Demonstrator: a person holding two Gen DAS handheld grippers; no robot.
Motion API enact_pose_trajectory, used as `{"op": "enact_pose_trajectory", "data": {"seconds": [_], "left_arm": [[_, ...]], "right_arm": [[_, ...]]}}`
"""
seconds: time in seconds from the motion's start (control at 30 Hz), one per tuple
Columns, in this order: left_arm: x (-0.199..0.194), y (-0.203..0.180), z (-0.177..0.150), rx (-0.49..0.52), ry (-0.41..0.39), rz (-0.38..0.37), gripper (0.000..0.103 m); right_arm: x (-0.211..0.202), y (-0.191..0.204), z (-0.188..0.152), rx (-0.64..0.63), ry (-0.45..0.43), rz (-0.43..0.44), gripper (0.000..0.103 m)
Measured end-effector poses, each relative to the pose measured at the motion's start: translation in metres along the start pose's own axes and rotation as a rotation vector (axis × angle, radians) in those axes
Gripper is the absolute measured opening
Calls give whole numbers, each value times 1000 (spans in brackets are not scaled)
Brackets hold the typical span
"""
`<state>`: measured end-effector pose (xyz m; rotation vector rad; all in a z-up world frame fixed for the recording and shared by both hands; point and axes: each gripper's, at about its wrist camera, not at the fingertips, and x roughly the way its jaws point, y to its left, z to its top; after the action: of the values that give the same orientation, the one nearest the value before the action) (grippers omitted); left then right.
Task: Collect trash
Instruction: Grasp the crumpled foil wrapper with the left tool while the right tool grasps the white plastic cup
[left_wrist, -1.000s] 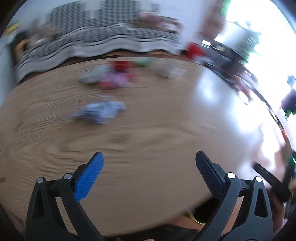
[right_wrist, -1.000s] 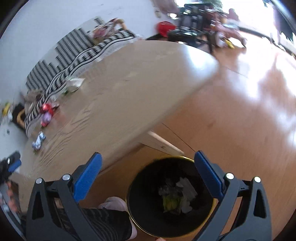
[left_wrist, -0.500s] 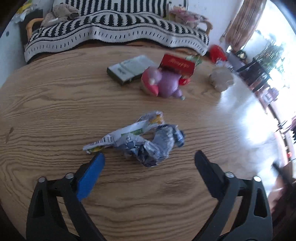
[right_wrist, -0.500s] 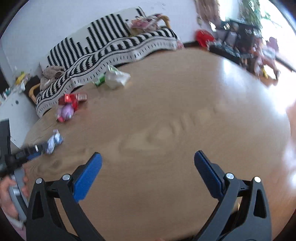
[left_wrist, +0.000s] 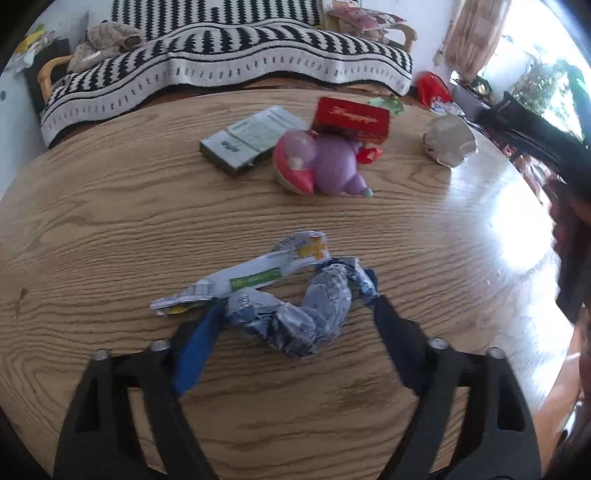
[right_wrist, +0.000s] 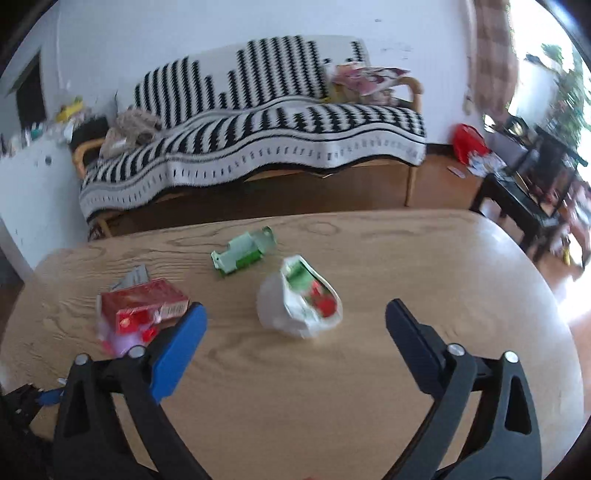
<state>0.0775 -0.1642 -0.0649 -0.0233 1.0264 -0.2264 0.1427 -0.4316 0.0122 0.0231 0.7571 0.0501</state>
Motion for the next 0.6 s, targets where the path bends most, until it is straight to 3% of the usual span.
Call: {"op": "enact_pose_trajectory", "data": {"seconds": [0.03, 0.07, 0.1, 0.23, 0.37, 0.6], "left_arm": [[1, -3, 0, 6, 3, 2, 65], [2, -6, 0, 22, 4, 3, 55], [1, -8, -1, 33, 4, 5, 48], [-2, -11, -3, 37, 3, -32, 36], [-11, -12, -4, 36, -23, -57, 34], [-23, -10, -8, 18, -41, -110, 33]], "right_arm": [[12, 3, 5, -5, 25, -3, 73], [27, 4, 9, -5, 64, -17, 63], [34, 7, 9, -2, 87, -30, 33], [24, 12, 4, 46, 37, -10, 10], [-10, 10, -4, 48, -29, -10, 6], [-69, -6, -37, 74, -61, -4, 6]]}}
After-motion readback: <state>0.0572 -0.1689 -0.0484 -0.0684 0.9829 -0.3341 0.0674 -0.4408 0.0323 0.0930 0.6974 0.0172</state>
